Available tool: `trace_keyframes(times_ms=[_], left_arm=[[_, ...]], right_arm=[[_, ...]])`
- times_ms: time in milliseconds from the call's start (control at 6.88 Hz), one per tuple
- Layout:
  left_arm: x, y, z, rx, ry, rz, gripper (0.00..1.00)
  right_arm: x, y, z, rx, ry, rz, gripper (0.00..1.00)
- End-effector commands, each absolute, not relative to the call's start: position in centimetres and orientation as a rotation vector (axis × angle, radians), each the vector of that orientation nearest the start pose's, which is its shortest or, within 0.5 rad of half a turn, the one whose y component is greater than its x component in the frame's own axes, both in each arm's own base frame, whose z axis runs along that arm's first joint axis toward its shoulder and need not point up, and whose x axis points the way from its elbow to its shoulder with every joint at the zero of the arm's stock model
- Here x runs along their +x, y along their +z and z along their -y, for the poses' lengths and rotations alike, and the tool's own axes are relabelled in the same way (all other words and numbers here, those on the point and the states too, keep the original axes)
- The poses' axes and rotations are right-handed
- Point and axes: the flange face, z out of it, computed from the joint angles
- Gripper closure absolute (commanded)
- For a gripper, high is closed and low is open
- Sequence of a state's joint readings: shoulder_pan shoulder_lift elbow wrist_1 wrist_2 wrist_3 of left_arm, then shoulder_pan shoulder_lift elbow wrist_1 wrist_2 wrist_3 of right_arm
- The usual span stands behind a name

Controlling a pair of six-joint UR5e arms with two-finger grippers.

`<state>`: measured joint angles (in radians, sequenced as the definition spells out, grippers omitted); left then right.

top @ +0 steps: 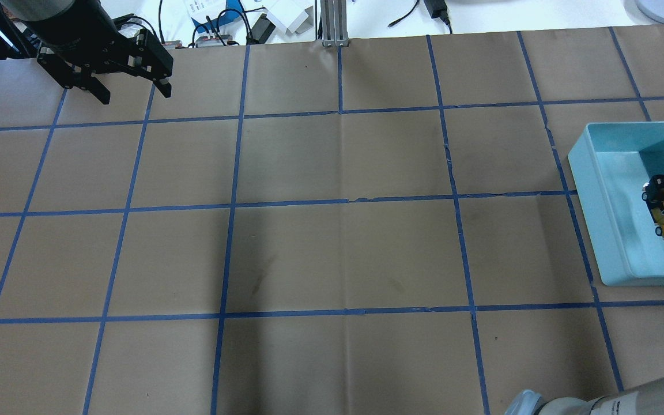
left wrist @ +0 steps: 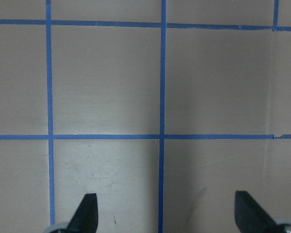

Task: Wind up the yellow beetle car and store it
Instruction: 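Lower the car onto the bin floor and open the right gripper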

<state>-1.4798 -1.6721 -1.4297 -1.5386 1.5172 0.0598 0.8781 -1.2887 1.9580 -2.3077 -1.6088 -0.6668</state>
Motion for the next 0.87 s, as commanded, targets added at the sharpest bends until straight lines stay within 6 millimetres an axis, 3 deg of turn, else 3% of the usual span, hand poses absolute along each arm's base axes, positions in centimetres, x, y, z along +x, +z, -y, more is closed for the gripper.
trace_keyframes(times_ms=[0,291,436,581,727], left_arm=[[-8.8,50.9,55.2,-0.048,-0.121,-3.185,0.0],[-8.8,51.0,55.1,-0.048,-0.121,-3.185,0.0],[-8.9,51.0,55.1,-0.046,-0.121,-3.186,0.0],[-8.8,50.9,55.1,-0.048,-0.118,-3.183,0.0],[-8.9,50.9,55.1,-0.049,-0.118,-3.183,0.0]], right_arm=[[-24.2,21.9,49.6,0.036,-0.047,-3.202,0.88],[-24.1,21.7,49.6,0.058,-0.045,-3.199,0.86],[-24.2,20.5,49.8,0.059,-0.027,-3.176,0.86],[-24.4,20.0,49.9,0.064,-0.016,-3.173,0.62],[-24.4,20.5,50.0,0.069,-0.03,-3.176,0.02]])
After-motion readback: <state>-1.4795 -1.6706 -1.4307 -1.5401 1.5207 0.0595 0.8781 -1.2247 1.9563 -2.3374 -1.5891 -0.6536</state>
